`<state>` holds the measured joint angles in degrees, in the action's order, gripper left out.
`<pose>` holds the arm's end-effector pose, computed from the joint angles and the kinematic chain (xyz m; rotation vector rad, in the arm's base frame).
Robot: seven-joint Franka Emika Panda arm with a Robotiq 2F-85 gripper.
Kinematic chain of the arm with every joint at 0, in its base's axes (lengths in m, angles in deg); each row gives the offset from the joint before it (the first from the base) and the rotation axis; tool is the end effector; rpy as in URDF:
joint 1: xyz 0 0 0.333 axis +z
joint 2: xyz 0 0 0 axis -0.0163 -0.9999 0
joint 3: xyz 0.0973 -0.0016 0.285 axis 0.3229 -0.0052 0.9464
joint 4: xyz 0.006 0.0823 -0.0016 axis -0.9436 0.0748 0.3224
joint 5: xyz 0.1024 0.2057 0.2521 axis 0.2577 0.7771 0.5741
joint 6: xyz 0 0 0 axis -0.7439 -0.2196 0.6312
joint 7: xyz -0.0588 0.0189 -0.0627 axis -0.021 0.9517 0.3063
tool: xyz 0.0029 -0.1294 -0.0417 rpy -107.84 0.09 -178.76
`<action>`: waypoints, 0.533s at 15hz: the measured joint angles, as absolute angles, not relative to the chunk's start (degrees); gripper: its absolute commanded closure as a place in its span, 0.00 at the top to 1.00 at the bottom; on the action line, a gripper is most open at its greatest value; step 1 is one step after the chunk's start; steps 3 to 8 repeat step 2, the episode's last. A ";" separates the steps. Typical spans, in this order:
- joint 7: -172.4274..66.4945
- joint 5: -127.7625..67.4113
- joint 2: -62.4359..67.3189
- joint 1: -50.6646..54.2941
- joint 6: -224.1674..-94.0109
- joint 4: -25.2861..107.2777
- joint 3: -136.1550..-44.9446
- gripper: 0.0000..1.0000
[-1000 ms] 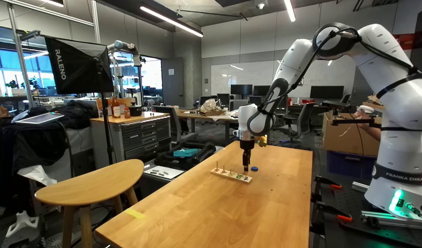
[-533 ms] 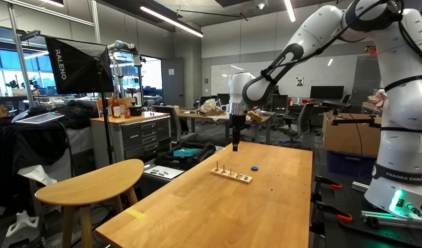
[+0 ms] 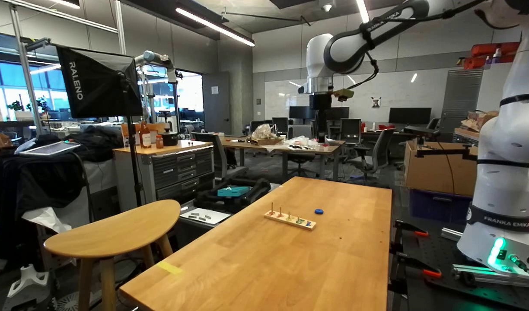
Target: Remove the blue ring from the wooden stand
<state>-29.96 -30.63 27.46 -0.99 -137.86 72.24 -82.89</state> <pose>0.4550 0.0095 0.4387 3.0283 0.5759 -0.0614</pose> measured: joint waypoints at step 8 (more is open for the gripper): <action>-29.73 -30.76 31.36 -1.13 -134.95 72.34 -84.76 1.00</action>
